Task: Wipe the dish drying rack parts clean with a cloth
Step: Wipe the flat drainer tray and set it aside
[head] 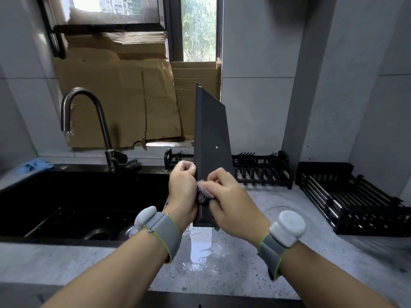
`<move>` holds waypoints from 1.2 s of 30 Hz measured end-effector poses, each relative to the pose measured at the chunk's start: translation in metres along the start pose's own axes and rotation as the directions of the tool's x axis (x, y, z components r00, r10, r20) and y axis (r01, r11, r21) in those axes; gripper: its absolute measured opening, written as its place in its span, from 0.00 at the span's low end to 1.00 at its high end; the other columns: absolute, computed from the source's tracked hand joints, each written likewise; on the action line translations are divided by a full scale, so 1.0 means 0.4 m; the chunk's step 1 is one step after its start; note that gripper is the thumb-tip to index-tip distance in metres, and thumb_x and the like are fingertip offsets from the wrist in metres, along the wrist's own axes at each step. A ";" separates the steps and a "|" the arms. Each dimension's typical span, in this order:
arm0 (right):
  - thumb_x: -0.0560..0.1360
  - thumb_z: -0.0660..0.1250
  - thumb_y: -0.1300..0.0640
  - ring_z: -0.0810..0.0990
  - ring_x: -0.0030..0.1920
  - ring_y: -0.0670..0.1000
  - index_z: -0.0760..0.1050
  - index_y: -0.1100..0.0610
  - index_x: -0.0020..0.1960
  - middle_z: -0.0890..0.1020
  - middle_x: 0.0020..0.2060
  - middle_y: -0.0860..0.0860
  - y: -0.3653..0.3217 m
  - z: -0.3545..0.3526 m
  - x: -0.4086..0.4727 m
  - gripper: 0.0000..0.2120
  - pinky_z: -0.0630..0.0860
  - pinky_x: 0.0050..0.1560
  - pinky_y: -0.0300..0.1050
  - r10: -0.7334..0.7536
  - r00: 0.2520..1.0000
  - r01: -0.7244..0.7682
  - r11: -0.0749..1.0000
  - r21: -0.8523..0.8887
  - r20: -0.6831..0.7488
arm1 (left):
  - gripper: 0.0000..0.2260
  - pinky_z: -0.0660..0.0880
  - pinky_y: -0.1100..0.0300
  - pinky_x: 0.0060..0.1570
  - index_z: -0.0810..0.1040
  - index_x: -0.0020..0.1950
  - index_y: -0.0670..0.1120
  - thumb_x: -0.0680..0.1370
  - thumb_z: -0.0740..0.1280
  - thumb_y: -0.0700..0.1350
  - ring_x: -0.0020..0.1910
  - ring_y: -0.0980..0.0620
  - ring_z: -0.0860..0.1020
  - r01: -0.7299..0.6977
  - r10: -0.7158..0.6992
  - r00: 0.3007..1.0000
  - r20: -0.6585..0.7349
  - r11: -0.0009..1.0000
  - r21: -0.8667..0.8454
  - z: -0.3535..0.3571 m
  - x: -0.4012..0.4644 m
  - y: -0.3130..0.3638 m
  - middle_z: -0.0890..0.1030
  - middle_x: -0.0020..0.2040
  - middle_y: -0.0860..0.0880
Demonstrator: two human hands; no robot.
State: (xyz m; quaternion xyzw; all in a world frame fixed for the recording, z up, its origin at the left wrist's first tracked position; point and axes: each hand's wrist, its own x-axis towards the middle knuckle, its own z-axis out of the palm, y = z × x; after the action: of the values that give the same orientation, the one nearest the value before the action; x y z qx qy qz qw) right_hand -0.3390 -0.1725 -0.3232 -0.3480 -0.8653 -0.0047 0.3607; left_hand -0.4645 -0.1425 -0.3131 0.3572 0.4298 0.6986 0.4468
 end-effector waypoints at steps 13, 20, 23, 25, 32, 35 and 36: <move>0.70 0.61 0.63 0.72 0.49 0.56 0.80 0.59 0.50 0.73 0.48 0.53 0.038 -0.037 0.086 0.12 0.71 0.52 0.48 0.128 0.991 -0.135 0.973 -0.188 -0.048 | 0.09 0.70 0.62 0.28 0.72 0.45 0.43 0.84 0.59 0.36 0.28 0.54 0.72 0.180 -0.181 0.980 0.088 0.984 0.009 0.021 -0.029 0.009 0.73 0.33 0.46; 0.69 0.61 0.64 0.70 0.45 0.56 0.69 0.58 0.40 0.71 0.45 0.54 0.032 -0.011 0.017 0.03 0.68 0.46 0.46 0.056 0.998 -0.046 0.973 -0.228 0.038 | 0.13 0.68 0.67 0.23 0.71 0.38 0.43 0.79 0.57 0.29 0.28 0.49 0.70 0.251 -0.251 0.968 0.014 0.967 -0.038 0.026 -0.037 -0.006 0.70 0.32 0.45; 0.69 0.60 0.64 0.68 0.44 0.55 0.66 0.57 0.40 0.70 0.45 0.54 0.019 -0.018 -0.005 0.04 0.64 0.43 0.44 0.007 0.998 0.007 0.972 -0.236 0.057 | 0.11 0.71 0.67 0.24 0.75 0.41 0.42 0.79 0.57 0.32 0.26 0.49 0.75 0.295 -0.291 0.956 0.045 0.950 -0.099 0.031 -0.041 0.000 0.75 0.32 0.43; 0.68 0.60 0.64 0.68 0.45 0.55 0.69 0.59 0.41 0.71 0.46 0.54 0.014 -0.028 -0.018 0.02 0.66 0.44 0.44 -0.026 0.997 0.044 0.969 -0.244 0.076 | 0.08 0.76 0.63 0.29 0.78 0.48 0.39 0.79 0.59 0.35 0.30 0.48 0.80 0.306 -0.299 0.951 0.071 0.945 -0.114 0.036 -0.040 0.001 0.80 0.37 0.41; 0.69 0.60 0.63 0.68 0.46 0.52 0.74 0.59 0.45 0.71 0.48 0.52 0.001 -0.039 -0.071 0.06 0.67 0.44 0.41 -0.107 0.981 0.142 0.966 -0.218 0.163 | 0.07 0.77 0.55 0.37 0.76 0.52 0.42 0.79 0.59 0.37 0.39 0.44 0.79 0.263 -0.269 0.963 -0.025 0.954 -0.146 0.038 -0.012 -0.009 0.80 0.43 0.39; 0.70 0.61 0.63 0.67 0.46 0.51 0.76 0.58 0.47 0.70 0.49 0.51 0.009 -0.043 -0.087 0.09 0.68 0.45 0.42 -0.124 0.979 0.155 0.969 -0.193 0.161 | 0.07 0.77 0.56 0.37 0.76 0.53 0.43 0.80 0.58 0.37 0.40 0.44 0.78 0.269 -0.278 0.959 -0.047 0.952 -0.148 0.036 -0.007 -0.019 0.80 0.44 0.39; 0.70 0.59 0.63 0.67 0.46 0.51 0.77 0.58 0.48 0.70 0.49 0.51 0.011 -0.045 -0.093 0.10 0.69 0.45 0.42 -0.128 0.978 0.158 0.970 -0.185 0.166 | 0.08 0.77 0.57 0.37 0.76 0.52 0.43 0.81 0.58 0.37 0.40 0.44 0.78 0.265 -0.275 0.960 -0.058 0.954 -0.141 0.035 -0.006 -0.022 0.79 0.44 0.39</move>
State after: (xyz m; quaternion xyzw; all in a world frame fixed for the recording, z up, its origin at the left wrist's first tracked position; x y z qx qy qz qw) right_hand -0.3067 -0.1963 -0.3343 -0.3178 -0.9086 -0.0896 0.2558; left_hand -0.4486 -0.1387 -0.3160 0.2376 0.4446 0.6709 0.5439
